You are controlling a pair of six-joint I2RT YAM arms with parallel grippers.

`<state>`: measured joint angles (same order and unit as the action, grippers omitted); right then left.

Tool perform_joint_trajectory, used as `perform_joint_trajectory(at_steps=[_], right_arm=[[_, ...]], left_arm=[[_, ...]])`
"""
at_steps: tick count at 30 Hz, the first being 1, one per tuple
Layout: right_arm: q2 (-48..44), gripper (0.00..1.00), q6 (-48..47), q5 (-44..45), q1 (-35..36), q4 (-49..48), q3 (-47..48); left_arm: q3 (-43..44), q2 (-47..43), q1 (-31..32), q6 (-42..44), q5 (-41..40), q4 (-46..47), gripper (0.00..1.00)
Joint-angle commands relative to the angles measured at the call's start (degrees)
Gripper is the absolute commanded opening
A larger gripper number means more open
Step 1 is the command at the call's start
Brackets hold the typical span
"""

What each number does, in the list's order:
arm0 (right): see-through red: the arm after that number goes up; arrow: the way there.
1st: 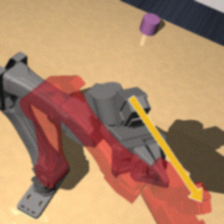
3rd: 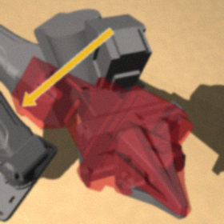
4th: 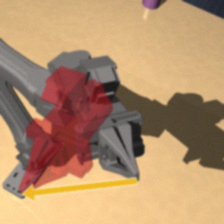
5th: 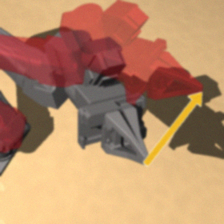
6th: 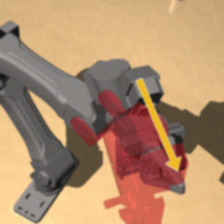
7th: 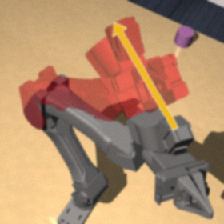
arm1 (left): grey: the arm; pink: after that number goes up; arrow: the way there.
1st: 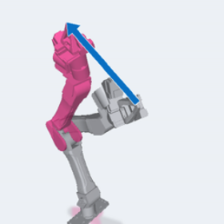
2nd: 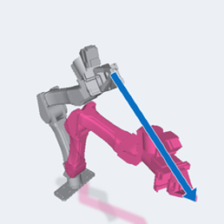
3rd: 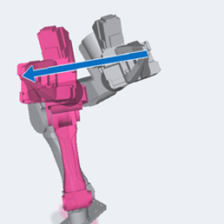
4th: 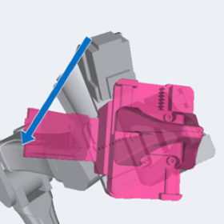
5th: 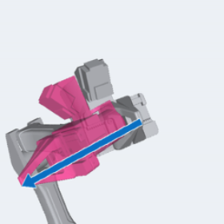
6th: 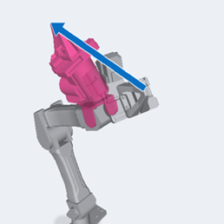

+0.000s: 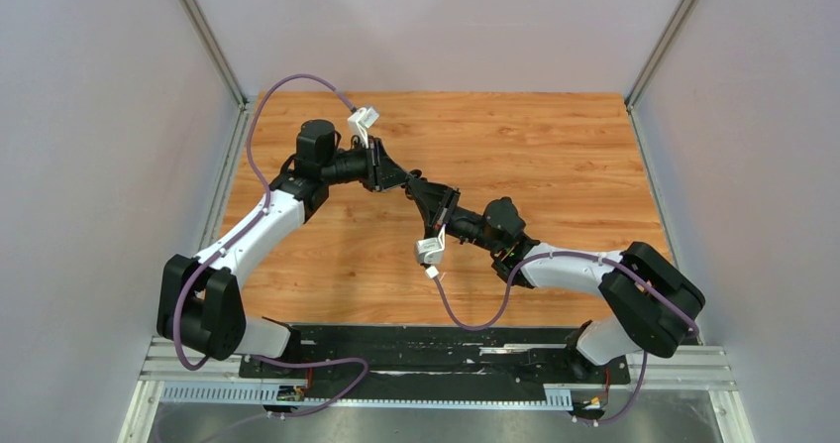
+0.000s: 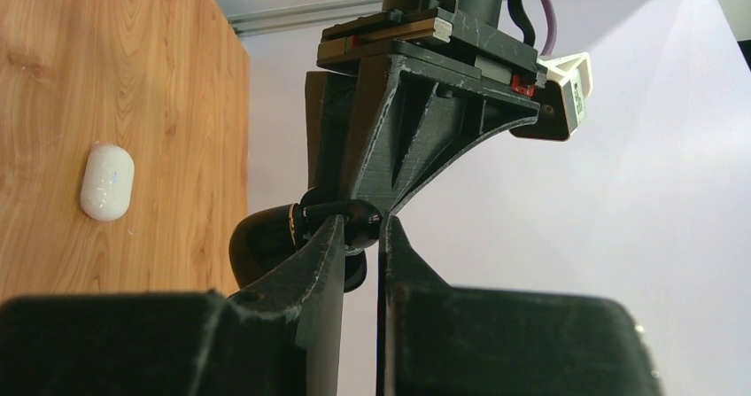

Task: Insert the wireless bluetooth earbuds into the charging case
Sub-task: Place the earbud in the charging case.

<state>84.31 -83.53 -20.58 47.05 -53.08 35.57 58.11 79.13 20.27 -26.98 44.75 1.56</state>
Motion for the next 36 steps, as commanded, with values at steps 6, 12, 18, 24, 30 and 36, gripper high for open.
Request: perform_joint_trajectory(at_steps=[6,12,18,24,30,36], right_arm=[[-0.76,0.00,-2.25,0.01,-0.68,1.14,0.84],[-1.14,0.00,-2.68,0.28,-0.81,1.85,0.73],[-1.74,0.00,-3.17,0.10,-0.82,3.35,0.46],[-2.07,0.00,-3.53,0.19,-0.99,4.59,0.55],[-2.17,0.00,-4.04,0.37,-0.98,5.90,0.87],[-2.15,0.00,-5.31,-0.16,-1.06,9.62,1.91]], left_arm=[[-0.40,-1.64,0.21,-0.13,1.11,3.36,0.00],[-0.70,-1.41,0.09,-0.82,1.29,4.09,0.00],[-1.15,-1.35,-0.25,-1.80,1.76,5.37,0.00],[-1.81,-1.15,-1.02,-2.93,1.98,6.34,0.00],[-2.16,-0.59,-1.46,-4.17,2.84,8.47,0.00],[-1.74,-0.05,-1.49,-4.38,4.09,9.36,0.00]])
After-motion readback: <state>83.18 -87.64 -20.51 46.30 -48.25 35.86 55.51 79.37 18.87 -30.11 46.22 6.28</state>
